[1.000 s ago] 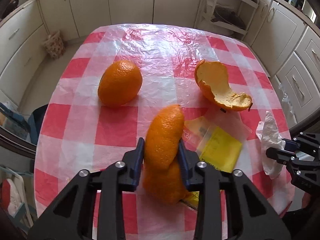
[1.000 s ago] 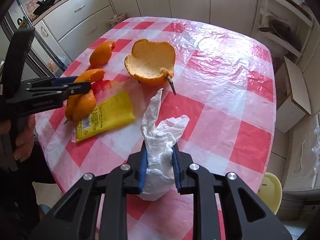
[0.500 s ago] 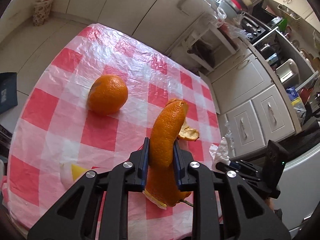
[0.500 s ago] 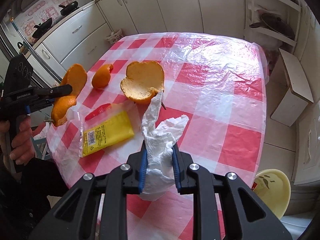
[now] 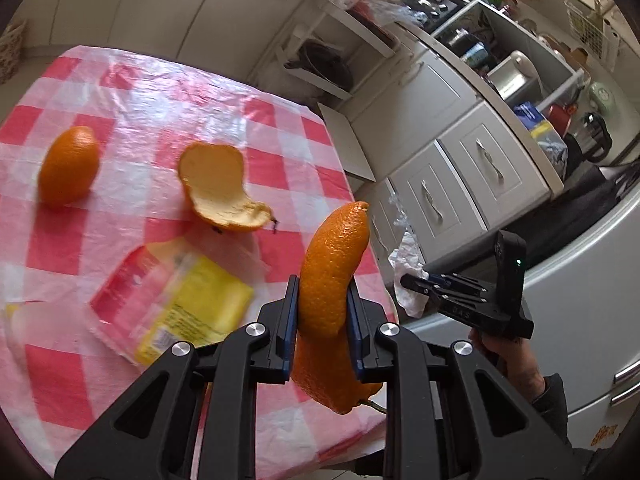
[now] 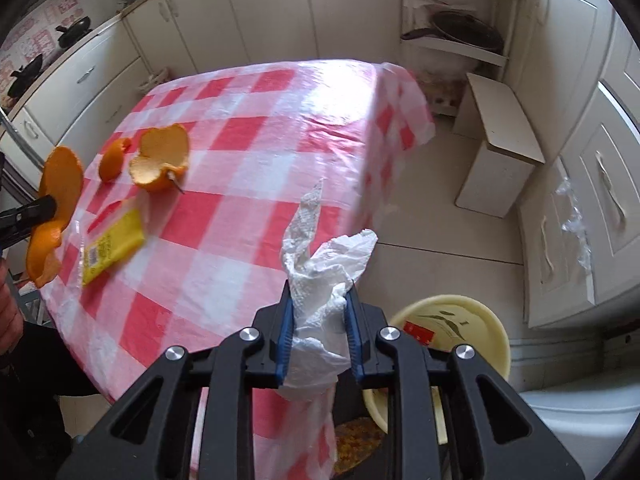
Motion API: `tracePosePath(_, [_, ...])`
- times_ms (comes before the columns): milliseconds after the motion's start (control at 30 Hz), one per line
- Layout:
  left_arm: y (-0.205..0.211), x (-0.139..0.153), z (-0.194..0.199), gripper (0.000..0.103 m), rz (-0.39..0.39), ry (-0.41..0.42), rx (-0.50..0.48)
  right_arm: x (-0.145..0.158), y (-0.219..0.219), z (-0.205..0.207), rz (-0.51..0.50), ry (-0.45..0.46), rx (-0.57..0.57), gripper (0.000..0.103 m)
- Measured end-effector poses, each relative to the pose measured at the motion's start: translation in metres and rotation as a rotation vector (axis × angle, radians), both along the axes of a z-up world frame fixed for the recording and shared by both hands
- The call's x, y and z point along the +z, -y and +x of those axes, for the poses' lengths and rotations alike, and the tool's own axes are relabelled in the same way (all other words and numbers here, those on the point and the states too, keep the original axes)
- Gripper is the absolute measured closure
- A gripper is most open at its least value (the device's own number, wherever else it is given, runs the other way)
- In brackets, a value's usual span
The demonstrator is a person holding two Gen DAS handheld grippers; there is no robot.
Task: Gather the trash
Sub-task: 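Carry the peel and tissue to the yellow bin and open both tools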
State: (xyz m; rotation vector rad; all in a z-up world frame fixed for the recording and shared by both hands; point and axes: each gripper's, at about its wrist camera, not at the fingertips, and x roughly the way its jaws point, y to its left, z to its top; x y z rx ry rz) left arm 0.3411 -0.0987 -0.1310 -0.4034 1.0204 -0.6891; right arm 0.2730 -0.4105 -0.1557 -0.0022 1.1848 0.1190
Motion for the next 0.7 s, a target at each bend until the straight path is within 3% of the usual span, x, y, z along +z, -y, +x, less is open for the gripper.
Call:
tracePosePath(233, [0.097,0.008,-0.020,0.083,0.021,0.028,-0.138,-0.029,0.054,-0.015,0.000,-0.086,-0.096,0.078])
tracePosePath(433, [0.156,-0.001,-0.032,0.083,0.015,-0.003,-0.174,-0.033,0.074,-0.018,0.017,-0.096,-0.125,0.073])
tracePosePath(600, [0.211,-0.019,-0.040,0.083,0.055,-0.038,-0.196,-0.033,0.081,-0.019,-0.031,-0.109,-0.136,0.048])
tracePosePath(700, [0.237,-0.038,-0.041,0.082,0.115,-0.070,-0.184,-0.029,0.097,-0.019,-0.138,-0.092,-0.204,0.038])
